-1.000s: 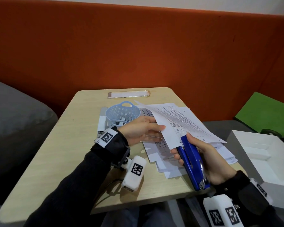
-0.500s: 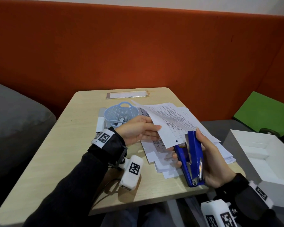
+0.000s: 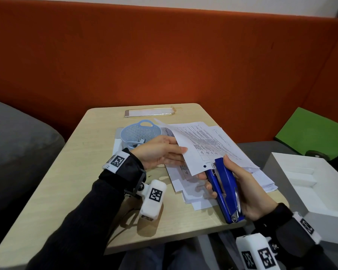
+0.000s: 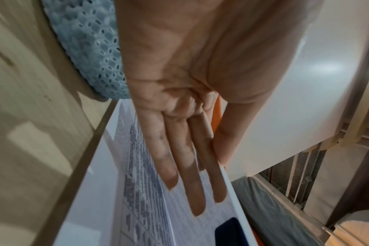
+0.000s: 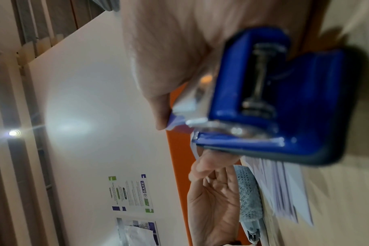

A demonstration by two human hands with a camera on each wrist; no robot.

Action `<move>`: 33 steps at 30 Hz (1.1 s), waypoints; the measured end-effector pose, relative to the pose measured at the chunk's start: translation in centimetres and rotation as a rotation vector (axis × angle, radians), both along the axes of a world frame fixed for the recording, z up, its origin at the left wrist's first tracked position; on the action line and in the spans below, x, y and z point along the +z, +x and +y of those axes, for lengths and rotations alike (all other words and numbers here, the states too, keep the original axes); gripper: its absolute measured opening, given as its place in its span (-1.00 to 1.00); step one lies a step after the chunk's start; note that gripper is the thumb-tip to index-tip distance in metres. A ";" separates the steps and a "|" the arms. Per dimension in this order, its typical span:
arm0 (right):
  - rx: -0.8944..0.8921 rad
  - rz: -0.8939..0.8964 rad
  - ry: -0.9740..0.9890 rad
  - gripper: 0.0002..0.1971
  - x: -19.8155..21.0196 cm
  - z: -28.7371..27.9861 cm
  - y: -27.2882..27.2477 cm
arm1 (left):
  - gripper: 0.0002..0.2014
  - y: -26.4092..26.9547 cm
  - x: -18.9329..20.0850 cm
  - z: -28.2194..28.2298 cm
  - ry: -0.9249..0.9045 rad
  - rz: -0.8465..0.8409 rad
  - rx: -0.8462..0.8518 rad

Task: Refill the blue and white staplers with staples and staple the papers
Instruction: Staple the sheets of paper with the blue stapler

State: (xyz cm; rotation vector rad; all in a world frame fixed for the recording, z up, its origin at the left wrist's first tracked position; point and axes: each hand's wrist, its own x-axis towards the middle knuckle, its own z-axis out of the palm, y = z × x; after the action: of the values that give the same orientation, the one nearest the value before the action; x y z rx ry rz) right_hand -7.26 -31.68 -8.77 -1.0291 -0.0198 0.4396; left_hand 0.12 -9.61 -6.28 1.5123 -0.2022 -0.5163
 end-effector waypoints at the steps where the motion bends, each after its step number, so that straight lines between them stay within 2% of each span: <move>1: -0.001 -0.004 -0.013 -0.53 0.0 0.0 0.1 | -0.66 0.0 0.0 0.0 0.003 0.000 0.000; 4: 0.032 -0.021 -0.030 -0.55 -0.2 -0.1 0.2 | -0.65 0.0 0.0 0.1 0.010 0.000 -0.012; 6: 0.039 -0.007 -0.021 -0.48 -0.3 -0.2 0.3 | -0.66 0.0 0.0 0.1 0.012 -0.001 -0.019; 9: 0.023 0.009 -0.052 -0.56 -0.3 -0.1 0.5 | -0.67 0.0 -0.1 0.1 0.012 -0.009 -0.019; 12: 0.004 0.010 -0.084 -0.56 -0.1 0.2 0.6 | -0.65 0.1 -0.1 0.2 0.016 -0.012 -0.012; 16: 0.051 0.019 0.064 -0.31 -0.3 -0.2 0.5 | -0.65 0.1 -0.1 0.1 0.017 -0.007 0.007; 18: 0.097 -0.003 0.103 -0.27 -0.4 -0.4 0.4 | -0.64 0.1 -0.2 0.2 0.019 -0.008 0.005; 26: 0.102 -0.005 0.127 -0.33 -0.4 -0.4 0.3 | -0.71 0.3 -0.3 0.2 0.038 -0.011 -0.013; 33: 0.092 0.003 0.094 -0.37 -0.5 -0.2 0.5 | -0.67 0.1 -0.2 0.2 0.049 -0.012 -0.004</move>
State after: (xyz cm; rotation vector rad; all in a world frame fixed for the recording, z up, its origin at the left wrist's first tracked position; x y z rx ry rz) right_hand -6.78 -31.91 -9.24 -0.9374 -0.0846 0.5196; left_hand 0.21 -9.38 -6.44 1.5632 -0.2032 -0.5190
